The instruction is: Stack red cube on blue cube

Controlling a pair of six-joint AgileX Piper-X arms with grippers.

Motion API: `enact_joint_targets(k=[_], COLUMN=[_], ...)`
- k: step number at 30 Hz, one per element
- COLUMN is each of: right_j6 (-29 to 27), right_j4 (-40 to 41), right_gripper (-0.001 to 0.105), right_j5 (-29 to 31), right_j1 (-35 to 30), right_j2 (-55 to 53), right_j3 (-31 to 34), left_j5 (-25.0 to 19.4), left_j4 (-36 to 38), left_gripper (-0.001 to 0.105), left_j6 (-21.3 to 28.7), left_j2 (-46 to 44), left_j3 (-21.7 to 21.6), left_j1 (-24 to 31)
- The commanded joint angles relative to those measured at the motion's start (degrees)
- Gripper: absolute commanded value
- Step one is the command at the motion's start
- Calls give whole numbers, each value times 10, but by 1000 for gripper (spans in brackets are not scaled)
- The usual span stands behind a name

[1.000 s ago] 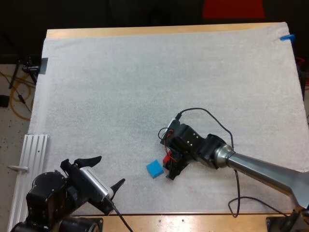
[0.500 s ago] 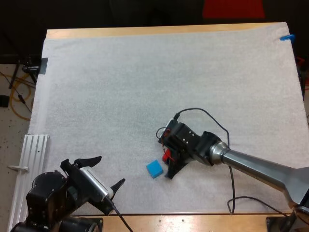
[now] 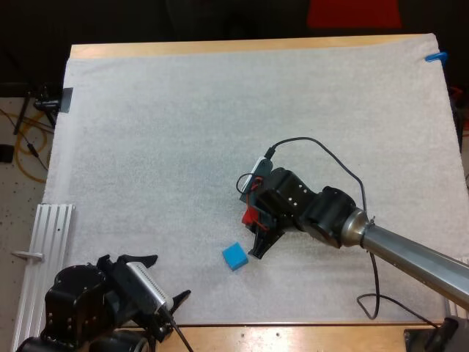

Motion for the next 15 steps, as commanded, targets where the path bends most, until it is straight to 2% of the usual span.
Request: enact_joint_targets(k=[1,8,15], right_j6=[-11,-24,-24], right_j4=[3,1,-20], right_gripper=[17,17,17], right_j5=[-1,24,24], right_j1=[13,77,103], right_j2=[-4,7,40], right_j3=[-7,-8,-8], left_j5=[17,17,17], left_j4=[2,2,2], left_gripper=[76,76,76], left_j6=[5,5,5], left_j2=[0,0,0], left_j3=[-4,-4,-4], left_j1=[-3,-3,-3])
